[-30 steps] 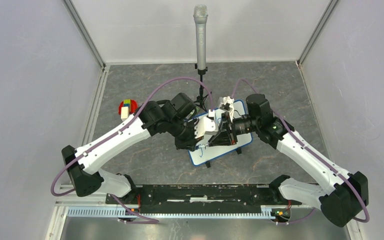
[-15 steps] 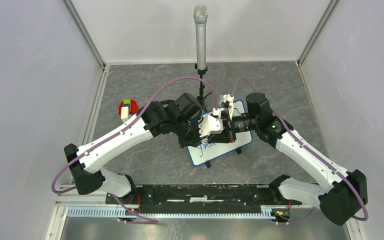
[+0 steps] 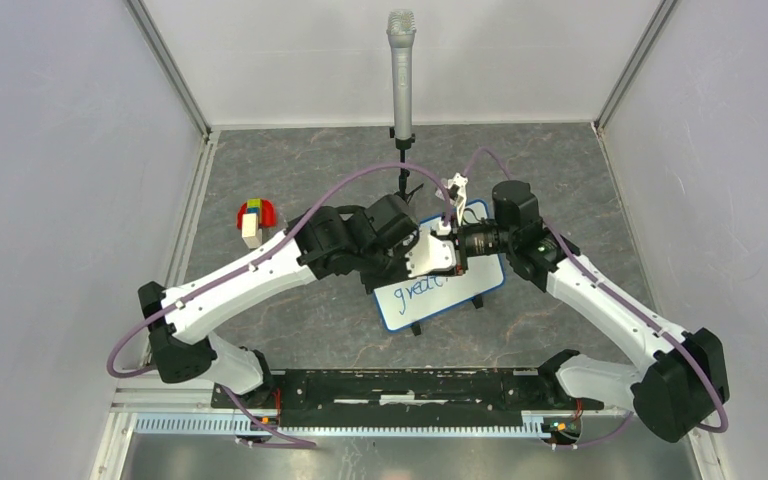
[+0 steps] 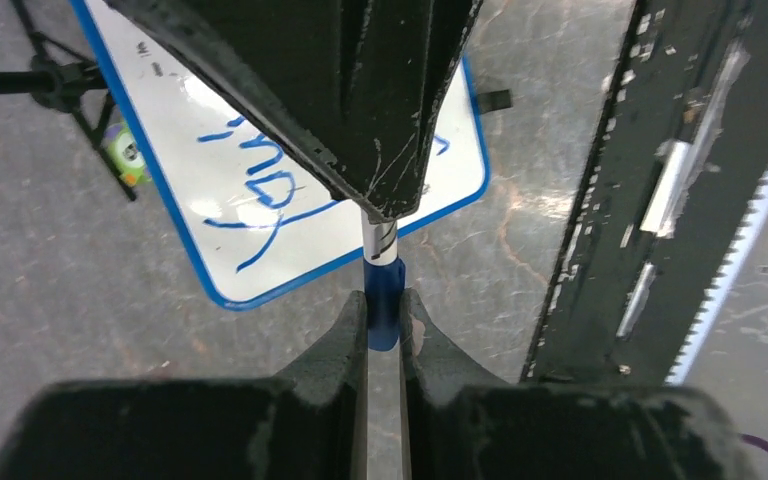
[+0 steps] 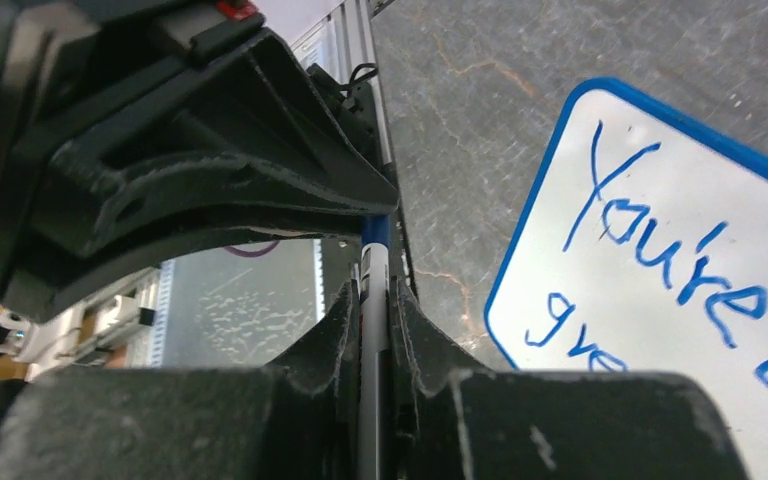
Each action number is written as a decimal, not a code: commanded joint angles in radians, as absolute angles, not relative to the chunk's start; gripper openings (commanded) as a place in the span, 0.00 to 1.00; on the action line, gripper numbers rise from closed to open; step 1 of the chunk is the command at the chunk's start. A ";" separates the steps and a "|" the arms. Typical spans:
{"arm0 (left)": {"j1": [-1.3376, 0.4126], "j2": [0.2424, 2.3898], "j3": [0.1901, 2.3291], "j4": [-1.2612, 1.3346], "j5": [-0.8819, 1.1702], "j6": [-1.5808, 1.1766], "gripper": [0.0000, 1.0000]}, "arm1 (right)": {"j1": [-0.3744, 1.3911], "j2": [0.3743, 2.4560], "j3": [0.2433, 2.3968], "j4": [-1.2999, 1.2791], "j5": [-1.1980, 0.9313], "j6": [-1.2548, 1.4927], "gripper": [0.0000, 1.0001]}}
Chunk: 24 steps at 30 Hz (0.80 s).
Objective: Write a sentence on the whiteboard
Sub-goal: Insert the whiteboard marker without the cap into the pen cap.
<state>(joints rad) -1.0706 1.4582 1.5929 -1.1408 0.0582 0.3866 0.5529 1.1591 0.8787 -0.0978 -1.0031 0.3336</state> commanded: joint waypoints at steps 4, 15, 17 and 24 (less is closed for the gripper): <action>-1.187 1.490 1.657 -0.773 -0.175 0.422 0.02 | 0.564 1.177 0.871 0.080 -1.014 0.515 0.00; -1.160 1.442 1.638 -0.908 -0.018 0.473 0.39 | 0.482 1.176 0.954 -0.119 -0.987 0.306 0.00; -1.096 1.410 1.640 -0.949 0.098 0.453 0.49 | 0.459 1.165 0.978 -0.193 -0.971 0.224 0.00; -0.799 1.279 1.566 -1.000 0.470 0.394 0.62 | 0.432 1.099 0.956 -0.217 -1.028 0.143 0.00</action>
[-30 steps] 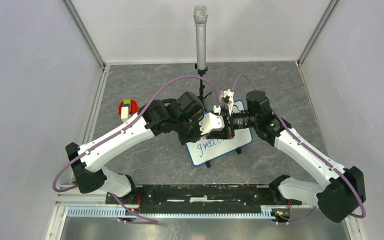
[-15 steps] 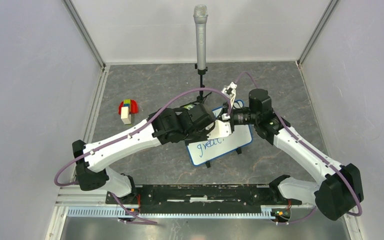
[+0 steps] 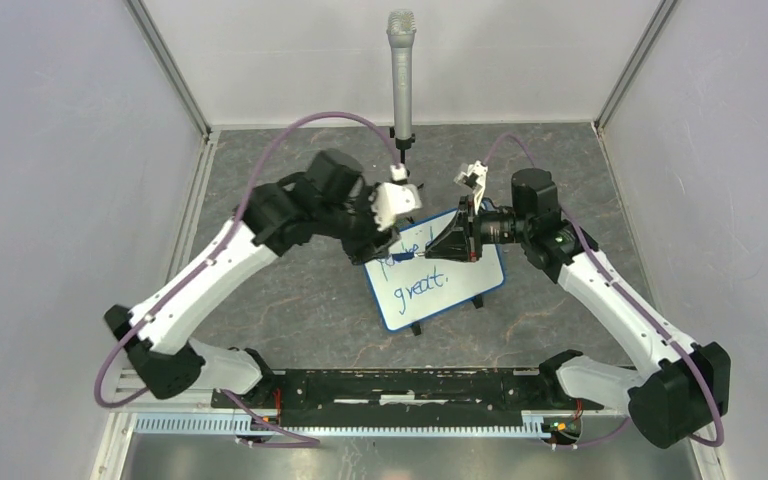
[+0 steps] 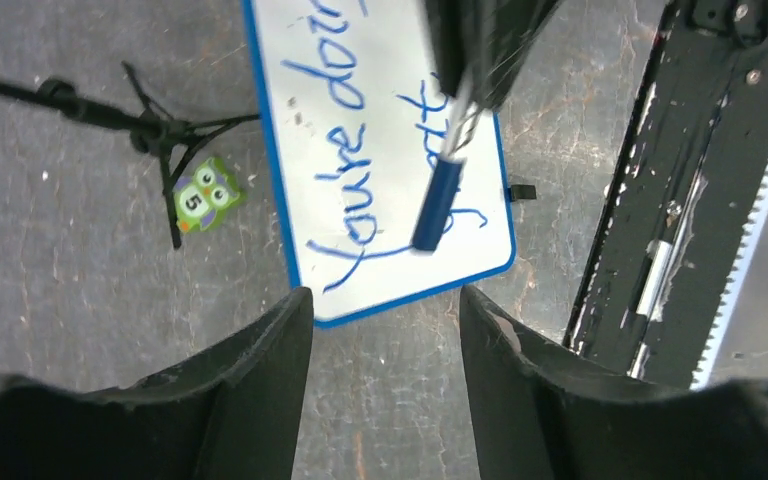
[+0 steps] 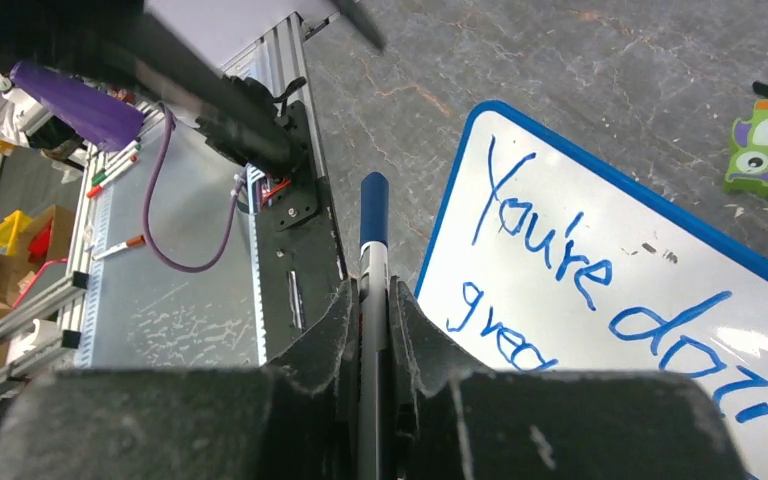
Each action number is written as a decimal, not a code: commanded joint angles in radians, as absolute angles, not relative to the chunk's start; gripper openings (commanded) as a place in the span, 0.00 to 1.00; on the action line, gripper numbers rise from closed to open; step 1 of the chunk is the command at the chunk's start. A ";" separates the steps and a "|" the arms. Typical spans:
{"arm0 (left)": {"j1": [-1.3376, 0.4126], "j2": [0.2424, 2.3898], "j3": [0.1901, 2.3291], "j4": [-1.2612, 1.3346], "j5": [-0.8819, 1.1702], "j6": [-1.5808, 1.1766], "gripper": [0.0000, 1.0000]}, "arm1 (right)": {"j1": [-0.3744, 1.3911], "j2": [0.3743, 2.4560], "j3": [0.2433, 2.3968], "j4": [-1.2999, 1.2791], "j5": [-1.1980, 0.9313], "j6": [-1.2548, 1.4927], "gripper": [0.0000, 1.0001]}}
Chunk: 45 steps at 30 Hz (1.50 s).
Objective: Write a sentence on the whiteboard
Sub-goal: Insert the whiteboard marker without the cap into the pen cap, then pass from the right arm to the left
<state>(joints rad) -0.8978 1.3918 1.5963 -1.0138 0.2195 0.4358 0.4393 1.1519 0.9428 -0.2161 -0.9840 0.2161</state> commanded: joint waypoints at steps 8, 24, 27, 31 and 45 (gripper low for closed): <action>-0.722 1.329 1.487 -1.006 0.762 0.253 0.72 | 0.457 1.082 0.960 -0.177 -1.131 0.130 0.00; -0.724 1.388 1.405 -0.878 0.953 0.111 0.41 | 0.531 1.082 1.017 -0.226 -1.138 0.077 0.00; -0.726 1.380 1.418 -0.836 0.953 0.095 0.11 | 0.547 1.088 1.010 -0.207 -1.129 0.099 0.00; -0.728 1.383 1.452 -0.759 0.939 0.046 0.03 | 0.591 1.099 0.980 -0.151 -1.108 0.162 0.00; -0.650 1.309 1.400 -0.847 0.738 0.127 0.02 | 0.492 1.135 0.972 -0.031 -1.146 0.370 0.12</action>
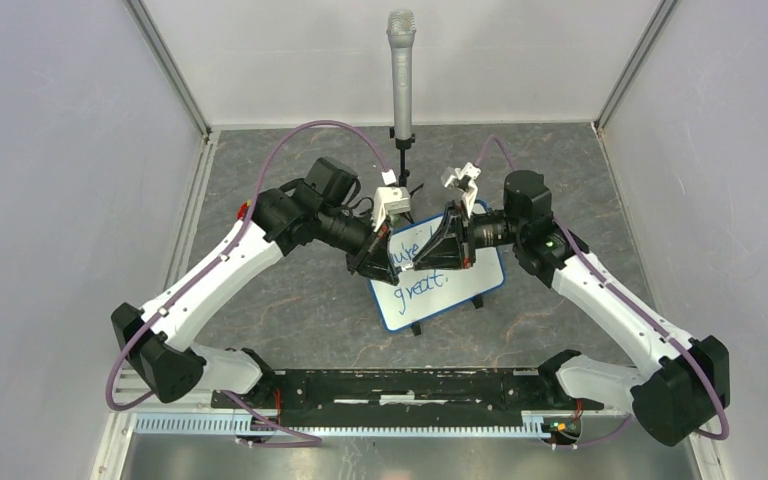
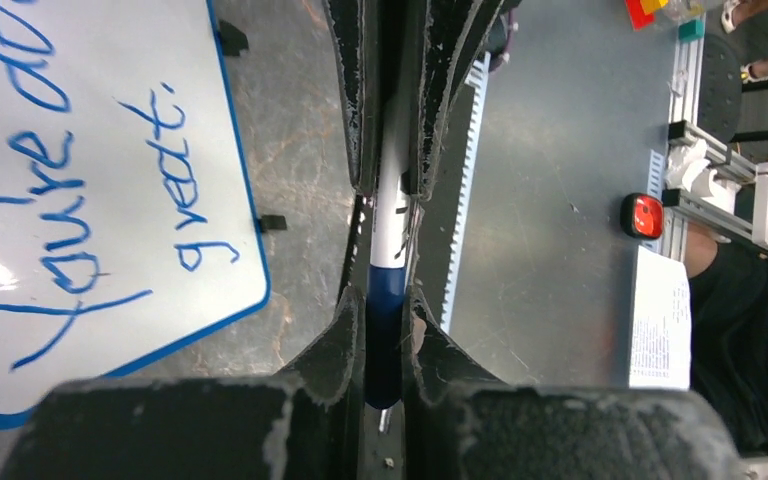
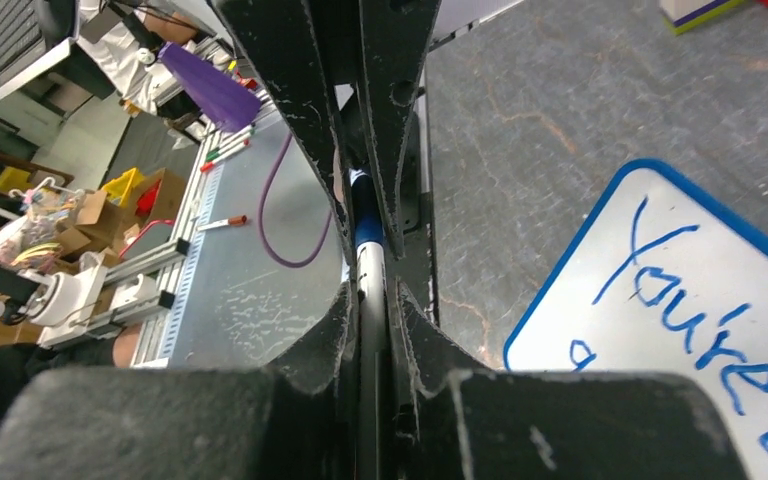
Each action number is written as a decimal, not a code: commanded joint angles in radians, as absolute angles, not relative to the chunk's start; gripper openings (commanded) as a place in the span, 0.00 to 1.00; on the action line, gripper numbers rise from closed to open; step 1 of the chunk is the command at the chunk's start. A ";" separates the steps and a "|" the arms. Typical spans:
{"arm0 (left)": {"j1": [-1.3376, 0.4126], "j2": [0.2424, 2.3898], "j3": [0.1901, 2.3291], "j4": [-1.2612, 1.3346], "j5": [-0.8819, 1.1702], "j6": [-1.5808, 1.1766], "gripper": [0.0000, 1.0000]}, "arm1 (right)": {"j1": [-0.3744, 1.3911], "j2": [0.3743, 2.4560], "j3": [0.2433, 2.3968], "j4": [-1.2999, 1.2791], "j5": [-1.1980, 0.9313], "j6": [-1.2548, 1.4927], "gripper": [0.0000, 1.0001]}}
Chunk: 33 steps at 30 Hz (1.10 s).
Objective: Write a sentence on the whiteboard
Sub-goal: Pass from the right arm to the left, then put down the whiteboard marker at the center of the board.
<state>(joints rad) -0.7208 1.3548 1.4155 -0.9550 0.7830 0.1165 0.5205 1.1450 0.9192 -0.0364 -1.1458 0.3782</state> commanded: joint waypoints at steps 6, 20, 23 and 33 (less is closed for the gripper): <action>-0.559 1.252 1.348 -1.025 0.736 0.245 0.02 | 0.418 1.113 1.066 -0.242 -1.099 0.163 0.62; -0.031 1.253 1.145 -0.914 0.458 0.241 0.02 | 0.064 1.056 0.966 -0.246 -1.169 0.119 0.98; -0.028 1.295 1.056 -0.817 0.321 0.259 0.02 | 0.011 1.057 0.931 -0.275 -1.169 0.076 0.98; -0.028 1.441 0.921 -0.630 0.139 0.336 0.12 | -0.044 1.096 0.943 -0.517 -1.123 -0.192 0.98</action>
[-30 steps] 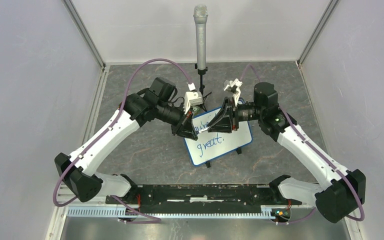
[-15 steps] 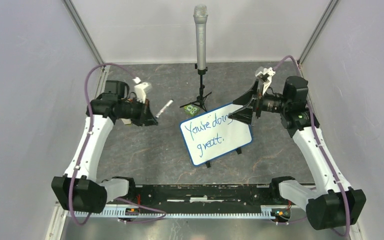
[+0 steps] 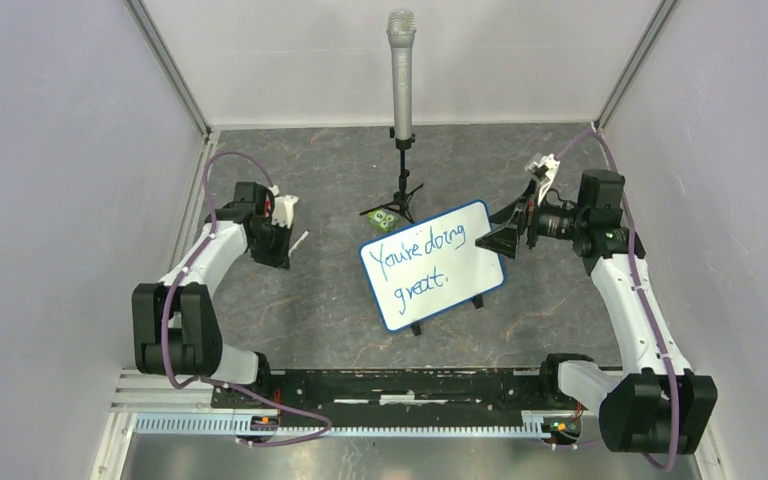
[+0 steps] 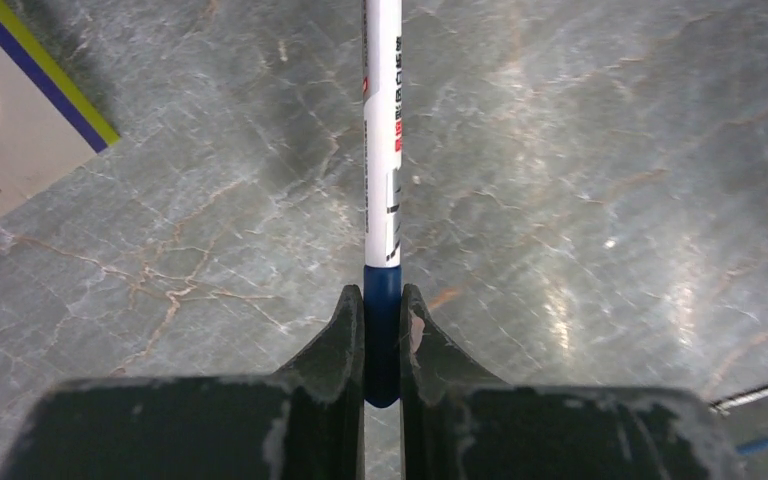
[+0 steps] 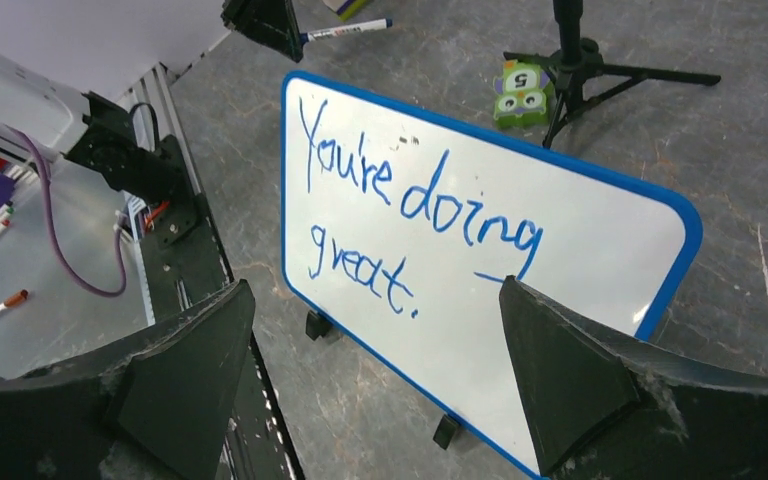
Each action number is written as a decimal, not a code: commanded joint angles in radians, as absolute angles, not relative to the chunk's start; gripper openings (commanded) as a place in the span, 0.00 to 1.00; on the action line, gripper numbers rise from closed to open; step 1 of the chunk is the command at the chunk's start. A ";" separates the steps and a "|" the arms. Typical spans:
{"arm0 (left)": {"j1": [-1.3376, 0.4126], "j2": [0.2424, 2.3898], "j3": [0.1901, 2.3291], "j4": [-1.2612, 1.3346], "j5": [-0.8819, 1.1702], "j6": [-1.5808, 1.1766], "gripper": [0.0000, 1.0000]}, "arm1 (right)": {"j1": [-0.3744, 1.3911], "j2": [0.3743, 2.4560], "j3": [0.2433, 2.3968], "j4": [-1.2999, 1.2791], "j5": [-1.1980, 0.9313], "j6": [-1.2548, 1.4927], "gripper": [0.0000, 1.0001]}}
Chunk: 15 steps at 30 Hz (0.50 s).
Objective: Write a sentence on the whiteboard
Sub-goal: Put down the whiteboard marker at the center of the board.
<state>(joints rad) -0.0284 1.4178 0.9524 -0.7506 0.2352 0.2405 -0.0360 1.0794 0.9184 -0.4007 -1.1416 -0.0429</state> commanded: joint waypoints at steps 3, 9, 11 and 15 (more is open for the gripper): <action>-0.026 1.476 0.904 -0.627 0.141 0.365 0.15 | -0.054 1.110 0.948 -0.560 -1.109 -0.240 0.98; -0.026 1.549 0.893 -0.629 0.139 0.404 0.24 | -0.066 1.132 0.960 -0.624 -1.093 -0.305 0.98; -0.026 1.561 0.887 -0.627 0.134 0.411 0.26 | -0.067 1.135 0.967 -0.647 -1.085 -0.327 0.98; -0.026 1.586 0.880 -0.627 0.125 0.427 0.31 | -0.069 1.129 0.972 -0.693 -1.075 -0.378 0.98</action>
<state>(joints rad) -0.0280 1.5654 0.8875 -0.6510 0.1413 0.3630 -0.0631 1.1343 0.9199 -0.6300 -1.0885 -0.2955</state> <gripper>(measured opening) 0.270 0.979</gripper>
